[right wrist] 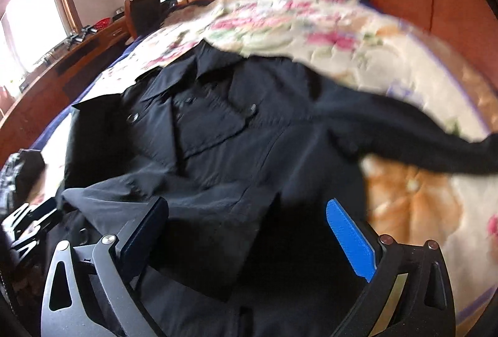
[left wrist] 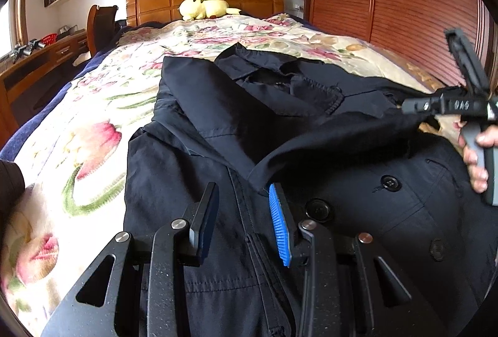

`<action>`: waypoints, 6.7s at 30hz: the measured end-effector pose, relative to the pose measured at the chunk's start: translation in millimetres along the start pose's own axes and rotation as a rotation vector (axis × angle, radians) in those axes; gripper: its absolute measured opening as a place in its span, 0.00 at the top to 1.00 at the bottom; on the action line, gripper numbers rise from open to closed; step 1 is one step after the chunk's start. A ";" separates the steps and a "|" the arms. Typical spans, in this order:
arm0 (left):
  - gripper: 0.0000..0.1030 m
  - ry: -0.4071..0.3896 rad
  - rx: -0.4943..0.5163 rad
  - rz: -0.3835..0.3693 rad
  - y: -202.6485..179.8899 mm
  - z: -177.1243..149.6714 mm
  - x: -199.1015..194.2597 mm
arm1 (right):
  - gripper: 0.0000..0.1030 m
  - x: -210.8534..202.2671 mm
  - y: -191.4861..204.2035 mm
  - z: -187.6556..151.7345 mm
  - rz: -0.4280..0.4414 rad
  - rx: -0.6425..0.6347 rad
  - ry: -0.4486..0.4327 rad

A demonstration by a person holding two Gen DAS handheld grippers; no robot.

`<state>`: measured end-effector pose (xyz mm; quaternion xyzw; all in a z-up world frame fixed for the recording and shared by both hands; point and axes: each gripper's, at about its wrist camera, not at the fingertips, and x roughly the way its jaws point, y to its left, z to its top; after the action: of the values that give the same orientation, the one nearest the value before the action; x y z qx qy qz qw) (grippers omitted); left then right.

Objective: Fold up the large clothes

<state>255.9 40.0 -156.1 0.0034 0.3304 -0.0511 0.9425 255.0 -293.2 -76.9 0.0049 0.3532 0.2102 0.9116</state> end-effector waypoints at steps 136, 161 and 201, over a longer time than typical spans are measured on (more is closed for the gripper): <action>0.66 0.108 0.059 0.015 -3.1 -11.3 5.5 | 0.90 -18.2 -320.0 83.8 -0.673 0.271 0.071; 0.66 0.064 0.033 -0.003 0.7 -10.7 -6.9 | 0.91 -144.0 -39.2 129.4 -0.390 -0.238 -0.246; 0.66 -0.005 -0.055 -0.021 21.4 -4.7 -23.5 | 0.50 -95.8 61.0 51.9 -0.027 -0.357 -0.072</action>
<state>236.9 63.7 -145.7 -0.0259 0.3293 -0.0518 0.9425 202.0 -267.3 33.1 -0.1543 0.2775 0.2571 0.9127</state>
